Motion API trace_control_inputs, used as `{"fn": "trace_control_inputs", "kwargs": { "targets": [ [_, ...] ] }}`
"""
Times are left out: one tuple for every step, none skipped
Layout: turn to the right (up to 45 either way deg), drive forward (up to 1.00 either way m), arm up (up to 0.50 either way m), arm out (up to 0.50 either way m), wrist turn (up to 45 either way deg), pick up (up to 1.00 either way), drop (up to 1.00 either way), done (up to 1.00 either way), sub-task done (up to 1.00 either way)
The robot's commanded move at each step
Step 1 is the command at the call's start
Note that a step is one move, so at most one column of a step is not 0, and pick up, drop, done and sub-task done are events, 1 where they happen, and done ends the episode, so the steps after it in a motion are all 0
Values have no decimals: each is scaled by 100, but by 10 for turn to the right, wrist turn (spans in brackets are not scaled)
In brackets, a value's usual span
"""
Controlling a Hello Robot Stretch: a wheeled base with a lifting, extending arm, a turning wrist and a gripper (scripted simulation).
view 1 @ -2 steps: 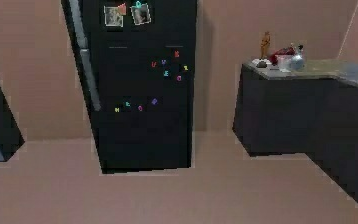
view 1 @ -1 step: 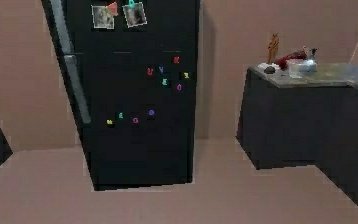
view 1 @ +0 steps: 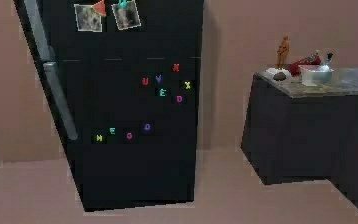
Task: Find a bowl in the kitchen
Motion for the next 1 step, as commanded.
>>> {"fn": "trace_control_inputs", "kwargs": {
  "targets": [
    [240,0,0,0,0,0,0,0,0]
  ]
}}
